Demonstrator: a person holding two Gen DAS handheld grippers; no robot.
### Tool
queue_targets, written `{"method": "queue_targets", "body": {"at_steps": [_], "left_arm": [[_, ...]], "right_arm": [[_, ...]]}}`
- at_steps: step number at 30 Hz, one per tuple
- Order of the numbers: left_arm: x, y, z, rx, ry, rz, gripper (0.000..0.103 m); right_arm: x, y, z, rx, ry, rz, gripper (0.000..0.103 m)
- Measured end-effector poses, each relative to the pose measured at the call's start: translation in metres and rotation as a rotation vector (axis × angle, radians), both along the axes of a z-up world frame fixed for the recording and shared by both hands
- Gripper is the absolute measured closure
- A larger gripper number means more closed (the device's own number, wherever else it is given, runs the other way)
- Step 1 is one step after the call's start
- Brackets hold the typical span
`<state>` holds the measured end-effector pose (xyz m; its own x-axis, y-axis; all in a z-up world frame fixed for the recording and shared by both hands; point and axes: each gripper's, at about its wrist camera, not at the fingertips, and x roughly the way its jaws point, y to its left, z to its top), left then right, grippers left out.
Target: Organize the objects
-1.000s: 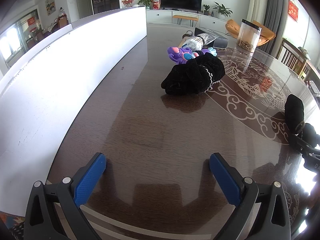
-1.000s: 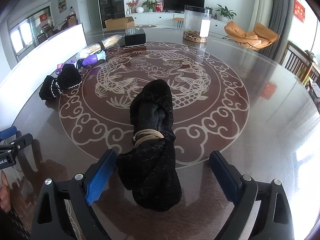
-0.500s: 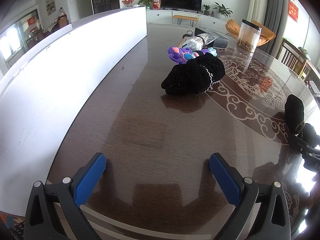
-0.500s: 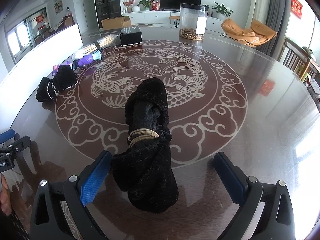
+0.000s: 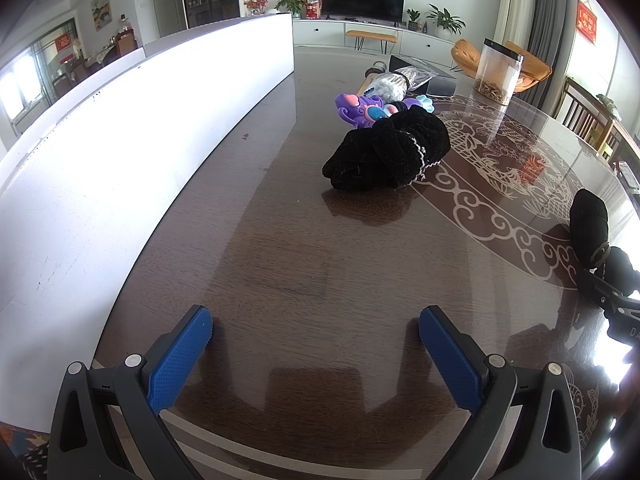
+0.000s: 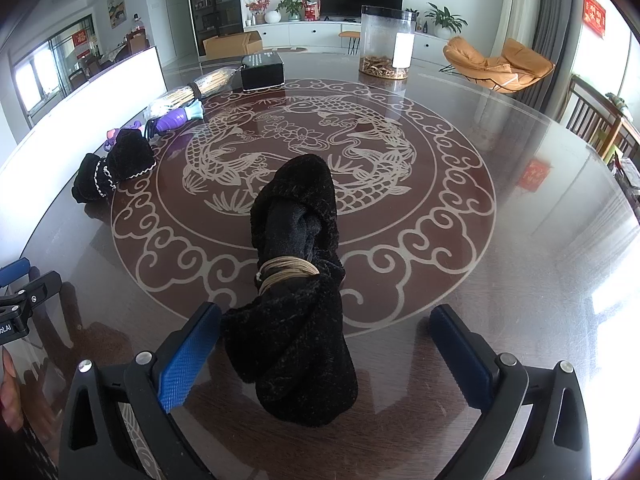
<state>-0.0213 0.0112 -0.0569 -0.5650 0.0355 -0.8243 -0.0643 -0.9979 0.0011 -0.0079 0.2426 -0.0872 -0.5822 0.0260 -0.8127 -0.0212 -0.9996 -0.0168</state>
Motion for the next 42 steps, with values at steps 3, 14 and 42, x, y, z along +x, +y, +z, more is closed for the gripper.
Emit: {"method": "queue_targets", "body": {"at_steps": [3,14,42], "left_arm": [[0.000,0.000,0.000,0.000,0.000,0.000,0.000],[0.000,0.000,0.000,0.000,0.000,0.000,0.000],[-0.057,-0.001,0.018,0.140,0.030,-0.076,0.000]], "right_arm": [[0.000,0.000,0.000,0.000,-0.001,0.000,0.000],[0.000,0.000,0.000,0.000,-0.001,0.000,0.000],[0.001,0.000,0.000,-0.001,-0.001,0.001,0.000]]}}
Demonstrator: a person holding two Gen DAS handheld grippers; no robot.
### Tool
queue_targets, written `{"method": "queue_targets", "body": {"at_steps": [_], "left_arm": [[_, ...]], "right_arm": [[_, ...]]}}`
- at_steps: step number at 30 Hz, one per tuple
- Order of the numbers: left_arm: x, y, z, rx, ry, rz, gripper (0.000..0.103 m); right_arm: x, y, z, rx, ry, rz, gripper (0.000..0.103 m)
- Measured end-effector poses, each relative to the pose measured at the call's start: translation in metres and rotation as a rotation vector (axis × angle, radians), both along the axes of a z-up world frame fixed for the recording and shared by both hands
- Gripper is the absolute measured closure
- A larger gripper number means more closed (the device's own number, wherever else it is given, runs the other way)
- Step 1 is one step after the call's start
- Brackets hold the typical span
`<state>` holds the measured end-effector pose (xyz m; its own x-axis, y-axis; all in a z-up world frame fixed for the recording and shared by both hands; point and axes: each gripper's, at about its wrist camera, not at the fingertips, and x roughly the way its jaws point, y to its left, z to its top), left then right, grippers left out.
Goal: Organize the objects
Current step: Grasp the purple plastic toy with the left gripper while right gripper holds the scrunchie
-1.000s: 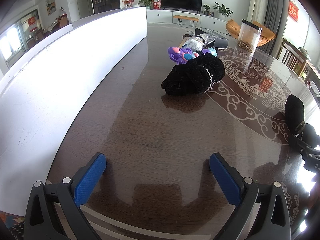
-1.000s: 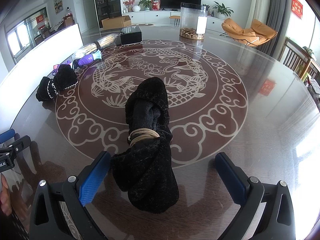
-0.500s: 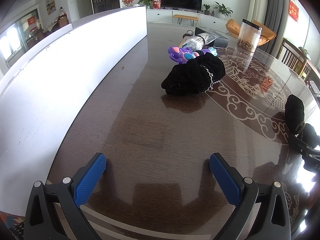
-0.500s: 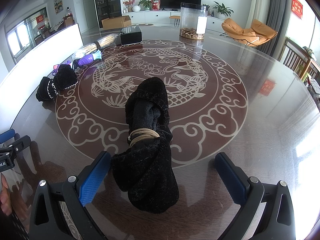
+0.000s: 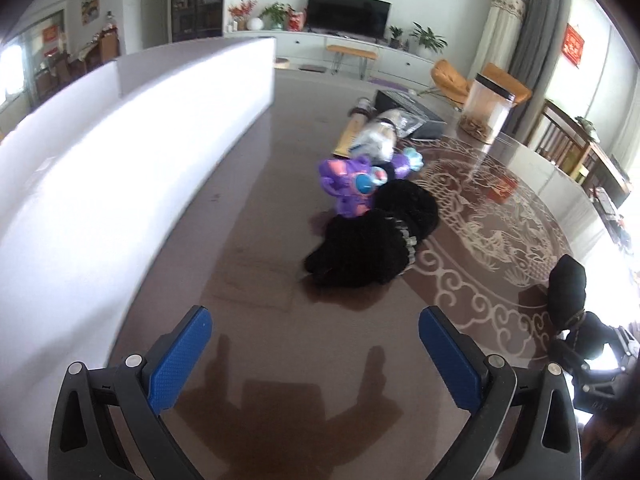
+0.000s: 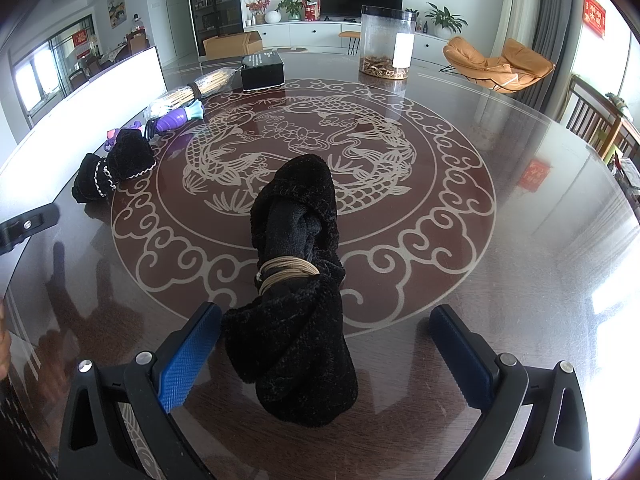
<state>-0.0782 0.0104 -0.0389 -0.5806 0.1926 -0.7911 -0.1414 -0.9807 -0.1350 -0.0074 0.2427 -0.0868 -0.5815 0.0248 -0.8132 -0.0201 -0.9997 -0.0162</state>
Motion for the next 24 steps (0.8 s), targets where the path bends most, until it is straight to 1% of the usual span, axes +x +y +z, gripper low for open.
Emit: {"method": "queue_targets", "body": {"at_steps": [2,4,6,7,10,11,12,13,14,15,16,17,18,19,21,22,23,24], "left_arm": [[-0.009,0.018,-0.001,0.031,-0.001,-0.053,0.000],[-0.016,0.039,-0.001,0.030,0.019,-0.090,0.000],[-0.025,0.060,-0.001,0.027,0.016,-0.123,0.000],[-0.028,0.070,-0.001,0.052,0.004,-0.158,0.000],[-0.026,0.098,0.004,0.198,-0.057,-0.342,0.000],[-0.022,0.102,0.010,0.215,-0.049,-0.389,0.000],[-0.020,0.100,0.016,0.204,-0.019,-0.389,0.000],[-0.021,0.092,0.024,0.179,0.021,-0.358,0.000],[-0.027,0.078,0.032,0.166,0.054,-0.302,0.000],[-0.036,0.065,0.035,0.163,0.063,-0.250,0.000],[-0.048,0.049,0.038,0.146,0.059,-0.177,0.000],[-0.064,0.034,0.039,0.111,0.044,-0.097,0.000],[-0.074,0.022,0.039,0.078,0.031,-0.041,0.006],[-0.086,0.012,0.038,0.059,0.017,-0.007,0.011],[-0.106,0.005,0.031,0.050,-0.040,-0.019,0.013],[-0.113,0.008,0.026,0.043,-0.072,-0.051,0.013],[-0.116,0.015,0.021,0.020,-0.098,-0.099,0.013],[-0.118,0.025,0.018,-0.019,-0.098,-0.137,0.013]], "right_arm": [[0.000,0.000,0.000,0.000,0.000,0.000,0.000],[0.000,0.000,0.000,0.000,0.000,0.000,0.000],[0.000,0.000,0.000,0.000,0.000,0.000,0.000],[0.000,0.000,0.000,0.000,0.000,0.000,0.000],[0.000,0.000,0.000,-0.002,0.000,0.001,0.000],[0.000,0.000,0.000,-0.002,0.000,0.001,0.000],[0.000,0.000,0.000,-0.002,0.000,0.001,0.000],[0.000,0.000,0.000,-0.002,0.000,0.002,0.000],[0.000,0.000,0.000,-0.002,0.000,0.002,0.000],[0.000,0.000,0.000,-0.002,0.000,0.001,0.000],[0.000,0.000,0.000,-0.002,0.000,0.002,0.000],[0.000,0.000,0.000,-0.002,0.000,0.002,0.000],[0.000,0.000,0.000,-0.002,0.000,0.002,0.000],[0.000,0.000,0.000,-0.002,0.000,0.002,0.000],[0.000,0.000,0.000,-0.002,0.000,0.002,0.000],[0.000,-0.001,0.001,-0.004,0.001,0.003,0.000],[0.000,-0.001,0.001,-0.004,0.001,0.006,0.000],[0.000,-0.002,0.001,-0.004,0.001,0.008,0.000]]}}
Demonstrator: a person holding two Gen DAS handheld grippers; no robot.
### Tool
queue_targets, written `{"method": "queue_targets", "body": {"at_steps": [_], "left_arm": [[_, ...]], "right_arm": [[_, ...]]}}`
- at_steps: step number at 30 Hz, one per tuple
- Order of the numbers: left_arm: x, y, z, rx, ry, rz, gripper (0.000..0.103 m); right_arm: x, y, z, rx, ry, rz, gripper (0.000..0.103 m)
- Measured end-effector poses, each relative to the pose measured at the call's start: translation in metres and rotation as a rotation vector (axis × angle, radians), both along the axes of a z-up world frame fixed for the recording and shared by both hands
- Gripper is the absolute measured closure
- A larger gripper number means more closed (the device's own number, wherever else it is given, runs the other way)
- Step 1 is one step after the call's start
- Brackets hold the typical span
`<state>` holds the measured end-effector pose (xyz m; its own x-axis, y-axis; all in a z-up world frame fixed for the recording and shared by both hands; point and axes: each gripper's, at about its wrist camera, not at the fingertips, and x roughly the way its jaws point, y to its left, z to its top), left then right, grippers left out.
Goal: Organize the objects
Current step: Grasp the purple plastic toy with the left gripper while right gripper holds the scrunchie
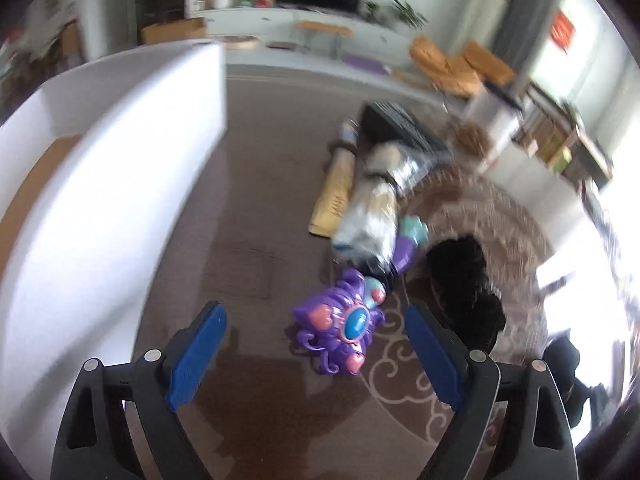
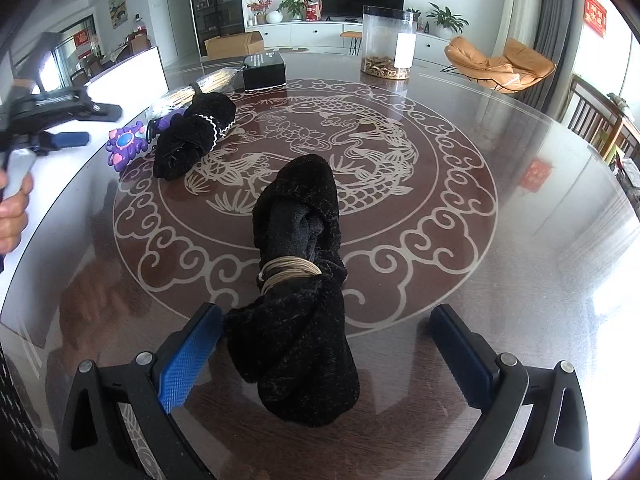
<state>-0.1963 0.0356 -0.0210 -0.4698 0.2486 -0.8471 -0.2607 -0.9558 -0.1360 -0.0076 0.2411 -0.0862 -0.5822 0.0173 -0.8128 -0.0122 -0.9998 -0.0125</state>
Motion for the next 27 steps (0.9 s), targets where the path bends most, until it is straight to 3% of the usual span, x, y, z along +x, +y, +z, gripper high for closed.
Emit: {"method": "queue_targets", "body": {"at_steps": [5,6,9,10,16,17,18,20,24,25,26,27], "left_arm": [[-0.004,0.039,-0.016,-0.173,0.046,-0.123,0.014],[-0.003,0.044,-0.019,-0.196,0.052,-0.136,0.032],[0.000,0.040,-0.018,-0.161,0.044,-0.148,0.061],[0.007,0.035,-0.016,-0.144,0.040,-0.149,0.079],[0.079,0.010,-0.024,-0.095,0.043,-0.111,0.078],[0.086,0.005,-0.024,-0.079,0.037,-0.108,0.065],[0.090,0.003,-0.024,-0.078,0.025,-0.109,0.038],[0.096,0.006,-0.021,-0.114,0.047,-0.100,0.022],[0.091,0.020,-0.025,-0.166,0.033,-0.119,0.026],[0.090,0.022,-0.024,-0.147,0.042,-0.126,0.034],[0.090,0.024,-0.022,-0.142,0.055,-0.125,0.057],[0.090,0.025,-0.020,-0.139,0.057,-0.122,0.064]], "right_arm": [[0.000,-0.001,0.000,0.000,0.000,0.001,0.000],[0.000,-0.001,0.000,0.000,0.000,0.001,0.000],[0.000,-0.001,0.000,0.000,0.000,0.001,0.000],[0.000,-0.001,0.000,0.000,0.000,0.001,0.000],[0.000,0.000,0.000,0.000,0.000,0.001,0.000],[0.000,0.000,0.000,0.000,0.000,0.001,0.000],[0.000,0.000,0.000,0.001,0.000,0.001,0.000],[0.000,0.000,0.000,0.000,0.000,0.001,0.000],[0.000,0.000,0.001,0.000,0.000,0.002,0.000],[0.000,-0.001,0.001,0.000,0.000,0.002,0.000],[0.000,0.000,0.001,0.000,0.000,0.002,0.000],[0.000,0.000,0.001,-0.001,0.000,0.002,0.000]]}}
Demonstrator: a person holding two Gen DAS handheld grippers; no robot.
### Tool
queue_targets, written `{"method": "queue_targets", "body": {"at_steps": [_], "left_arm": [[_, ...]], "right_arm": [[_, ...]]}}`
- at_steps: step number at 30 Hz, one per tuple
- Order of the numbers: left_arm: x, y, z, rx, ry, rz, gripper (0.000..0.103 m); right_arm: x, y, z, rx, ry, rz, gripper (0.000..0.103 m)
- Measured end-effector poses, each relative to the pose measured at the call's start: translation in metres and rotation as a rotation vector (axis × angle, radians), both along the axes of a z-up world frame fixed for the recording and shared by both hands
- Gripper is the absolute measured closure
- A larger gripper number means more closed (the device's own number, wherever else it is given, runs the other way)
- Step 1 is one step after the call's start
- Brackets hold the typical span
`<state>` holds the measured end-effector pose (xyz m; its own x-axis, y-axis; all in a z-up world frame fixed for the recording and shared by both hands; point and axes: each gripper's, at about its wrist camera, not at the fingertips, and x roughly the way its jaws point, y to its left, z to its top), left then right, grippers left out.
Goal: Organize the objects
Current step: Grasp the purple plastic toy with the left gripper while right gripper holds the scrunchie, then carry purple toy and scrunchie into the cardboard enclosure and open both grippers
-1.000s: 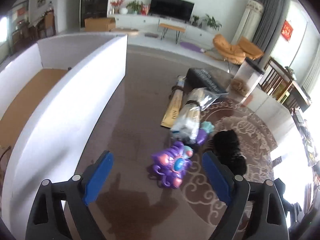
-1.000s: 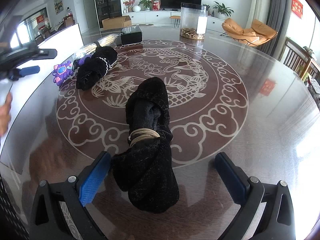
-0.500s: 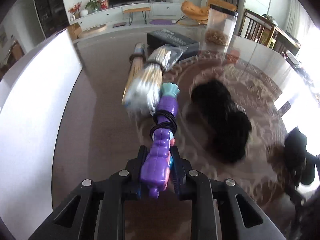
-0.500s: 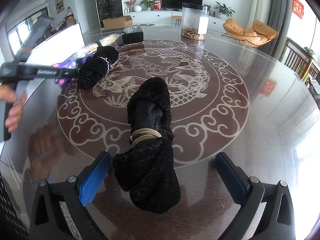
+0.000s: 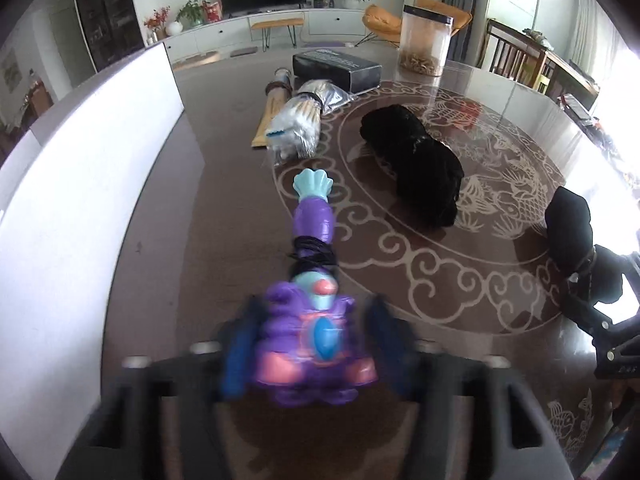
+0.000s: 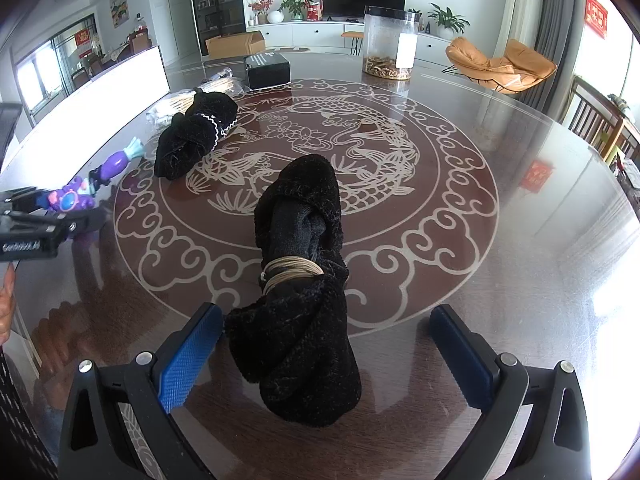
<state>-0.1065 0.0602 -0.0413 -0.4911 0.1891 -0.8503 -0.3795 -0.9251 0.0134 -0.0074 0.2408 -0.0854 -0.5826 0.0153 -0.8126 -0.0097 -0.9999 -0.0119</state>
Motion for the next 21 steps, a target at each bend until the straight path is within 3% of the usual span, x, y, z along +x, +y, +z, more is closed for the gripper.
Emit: {"method": "queue_targets", "body": {"at_steps": [2,6,9,12,14,15,21], "left_arm": [[0.004,-0.002,0.002,0.008,0.007,0.023,0.075],[0.019,-0.026,0.003,0.095,0.007,0.093,0.078],[0.027,-0.040,0.006,0.153,0.017,0.138,0.080],[0.042,-0.047,0.016,0.184,0.037,0.153,0.081],[0.050,-0.051,0.024,0.200,0.057,0.156,0.081],[0.054,-0.053,0.028,0.207,0.067,0.159,0.081],[0.076,-0.079,0.049,0.289,0.123,0.223,0.081]], "right_arm": [[0.001,0.001,0.001,-0.012,0.002,0.002,0.000],[-0.006,0.010,0.016,-0.124,-0.055,0.086,0.000],[-0.022,0.011,0.025,-0.133,-0.111,0.132,0.004],[-0.039,0.007,0.023,-0.138,-0.138,0.157,0.029],[-0.046,0.003,0.016,-0.122,-0.166,0.172,0.068],[-0.045,-0.001,0.018,-0.063,-0.141,0.170,0.077],[-0.025,-0.011,0.045,-0.041,-0.067,0.182,0.077]]}}
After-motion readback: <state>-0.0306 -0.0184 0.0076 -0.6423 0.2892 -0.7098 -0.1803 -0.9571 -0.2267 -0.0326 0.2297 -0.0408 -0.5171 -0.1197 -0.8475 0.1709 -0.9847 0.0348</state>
